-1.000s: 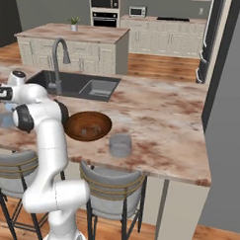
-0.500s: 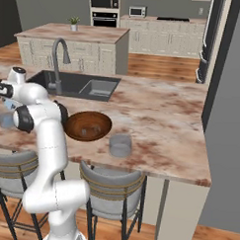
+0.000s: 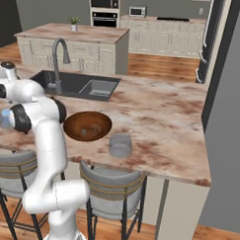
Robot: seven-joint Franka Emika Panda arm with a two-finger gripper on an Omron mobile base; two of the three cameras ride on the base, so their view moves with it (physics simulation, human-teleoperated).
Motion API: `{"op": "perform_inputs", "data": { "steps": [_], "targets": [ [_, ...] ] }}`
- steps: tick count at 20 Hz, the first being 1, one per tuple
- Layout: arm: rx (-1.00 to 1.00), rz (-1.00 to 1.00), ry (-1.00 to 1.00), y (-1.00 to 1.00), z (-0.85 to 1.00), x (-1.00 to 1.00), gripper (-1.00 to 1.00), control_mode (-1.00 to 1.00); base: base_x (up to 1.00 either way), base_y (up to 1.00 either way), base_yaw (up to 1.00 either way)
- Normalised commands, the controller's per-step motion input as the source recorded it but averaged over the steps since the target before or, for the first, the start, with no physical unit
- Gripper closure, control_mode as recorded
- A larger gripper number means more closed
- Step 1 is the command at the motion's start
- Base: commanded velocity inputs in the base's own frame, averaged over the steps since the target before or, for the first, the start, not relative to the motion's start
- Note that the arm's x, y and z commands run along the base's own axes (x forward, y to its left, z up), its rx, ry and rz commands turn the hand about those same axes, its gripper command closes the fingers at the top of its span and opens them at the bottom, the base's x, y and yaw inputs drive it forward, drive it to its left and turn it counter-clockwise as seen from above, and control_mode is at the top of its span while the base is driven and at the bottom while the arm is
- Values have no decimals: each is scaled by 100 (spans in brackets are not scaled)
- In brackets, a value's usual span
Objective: There are four ice cubes in the ice bowl. Place two ice cubes in each glass of water.
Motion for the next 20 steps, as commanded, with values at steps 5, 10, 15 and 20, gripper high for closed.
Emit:
{"op": "perform_inputs", "data": {
  "steps": [5, 10, 15, 20],
  "targets": [
    [4, -12, -36, -98, 0, -79, -100, -100, 0, 0, 0],
    [17, -10, -9, -100, 14, -70, -100, -100, 0, 0, 0],
    [30, -4, 1, -100, 79, -56, -100, -100, 0, 0, 0],
    [19, -8, 4, -100, 100, -11, -100, -100, 0, 0, 0]
  ]
}}
